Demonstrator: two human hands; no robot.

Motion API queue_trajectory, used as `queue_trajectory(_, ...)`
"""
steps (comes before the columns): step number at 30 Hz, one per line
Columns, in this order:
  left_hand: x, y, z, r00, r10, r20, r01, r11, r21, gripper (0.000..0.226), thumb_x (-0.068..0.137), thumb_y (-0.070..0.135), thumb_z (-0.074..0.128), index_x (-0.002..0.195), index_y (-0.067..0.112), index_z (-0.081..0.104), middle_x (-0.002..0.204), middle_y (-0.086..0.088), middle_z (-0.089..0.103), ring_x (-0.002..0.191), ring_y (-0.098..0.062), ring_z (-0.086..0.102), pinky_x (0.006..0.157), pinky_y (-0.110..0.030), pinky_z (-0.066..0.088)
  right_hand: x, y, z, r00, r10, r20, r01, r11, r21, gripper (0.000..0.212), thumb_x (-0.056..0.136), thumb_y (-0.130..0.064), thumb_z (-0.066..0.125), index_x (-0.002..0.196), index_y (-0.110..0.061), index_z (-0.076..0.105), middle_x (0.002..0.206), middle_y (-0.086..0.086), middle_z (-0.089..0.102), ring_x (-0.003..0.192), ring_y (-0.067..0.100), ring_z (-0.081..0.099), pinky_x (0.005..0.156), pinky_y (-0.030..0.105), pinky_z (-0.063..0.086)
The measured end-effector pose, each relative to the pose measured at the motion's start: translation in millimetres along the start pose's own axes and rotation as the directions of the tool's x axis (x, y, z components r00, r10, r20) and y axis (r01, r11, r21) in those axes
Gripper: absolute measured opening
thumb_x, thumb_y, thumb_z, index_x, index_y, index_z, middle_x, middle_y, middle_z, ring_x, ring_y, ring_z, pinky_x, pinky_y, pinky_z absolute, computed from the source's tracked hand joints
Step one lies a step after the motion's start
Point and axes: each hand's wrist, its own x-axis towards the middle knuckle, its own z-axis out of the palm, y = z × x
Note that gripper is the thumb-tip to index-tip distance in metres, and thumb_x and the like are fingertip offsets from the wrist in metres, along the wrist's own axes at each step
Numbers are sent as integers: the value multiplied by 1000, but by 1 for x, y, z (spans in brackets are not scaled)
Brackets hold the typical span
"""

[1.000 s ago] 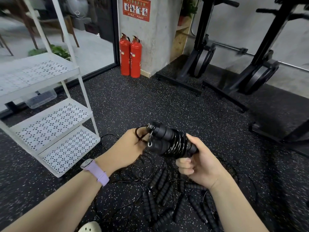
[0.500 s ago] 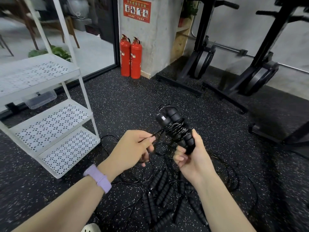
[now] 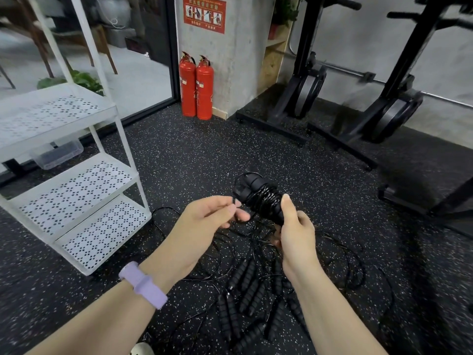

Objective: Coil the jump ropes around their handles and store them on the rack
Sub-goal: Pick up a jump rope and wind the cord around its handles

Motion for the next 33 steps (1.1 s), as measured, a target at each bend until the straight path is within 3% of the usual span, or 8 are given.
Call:
queue_trajectory(4, -2, 3, 1, 996, 69, 60, -67, 997, -32, 36, 103, 2, 52, 130, 21, 66, 119, 7, 76, 124, -4, 61, 106, -31, 40, -4, 1, 2, 1000, -21, 13, 22, 995, -98, 56, 85, -71, 65, 102, -20, 51, 91, 0, 56, 84, 20, 52, 78, 39, 42)
queue_trajectory(8, 0, 3, 2, 994, 104, -19, -105, 994, -14, 42, 102, 1, 56, 140, 20, 60, 123, 11, 74, 127, -5, 60, 110, -27, 39, -9, 1, 3, 997, -16, 75, 26, 991, -134, 54, 85, -70, 67, 98, -20, 55, 88, 1, 52, 86, 20, 48, 77, 39, 38)
queue_trajectory(11, 2, 2, 1, 976, 182, -119, -149, 958, 243, 45, 96, 16, 69, 136, 36, 59, 119, 29, 69, 113, 6, 60, 98, -13, 43, -16, -1, 4, 990, -38, 138, 60, 986, -153, 53, 82, -69, 70, 82, -23, 45, 71, -1, 43, 71, 19, 41, 71, 37, 35)
queue_trajectory(13, 2, 0, 2, 962, 226, -151, -166, 929, 330, 49, 92, 21, 74, 134, 39, 58, 118, 29, 68, 111, 7, 58, 90, -5, 40, -20, -3, 6, 986, -58, 157, 87, 979, -184, 56, 77, -71, 69, 78, -23, 41, 68, -3, 41, 68, 18, 40, 70, 37, 34)
queue_trajectory(16, 2, -3, 4, 933, 307, -186, -202, 877, 436, 50, 89, 24, 77, 134, 38, 59, 113, 23, 61, 110, 4, 54, 91, 0, 32, -25, -7, 7, 977, -101, 188, 142, 965, -220, 55, 78, -71, 68, 73, -26, 38, 68, -3, 38, 64, 16, 36, 67, 37, 32)
queue_trajectory(20, 3, -3, 5, 895, 358, -266, -217, 870, 442, 49, 86, 27, 81, 125, 47, 60, 114, 21, 48, 104, 4, 51, 89, -3, 36, -30, -9, 6, 960, -154, 232, 205, 955, -214, 52, 83, -68, 68, 72, -27, 38, 69, -3, 37, 60, 14, 33, 63, 35, 31)
queue_trajectory(26, 0, -6, 10, 851, 452, -269, -252, 799, 546, 42, 88, 27, 77, 127, 39, 64, 102, 26, 60, 96, -4, 61, 84, -8, 45, -35, -11, 6, 950, -230, 212, 283, 922, -263, 51, 82, -69, 65, 69, -27, 39, 63, -7, 40, 55, 13, 35, 59, 34, 33)
queue_trajectory(33, -5, -1, 15, 831, 477, -286, -298, 817, 494, 39, 96, 15, 67, 123, 35, 48, 111, 26, 64, 102, 5, 64, 87, -7, 48, -36, -7, 10, 966, -156, 204, 184, 975, -126, 53, 80, -68, 69, 70, -27, 37, 64, -6, 36, 61, 16, 33, 64, 39, 31)
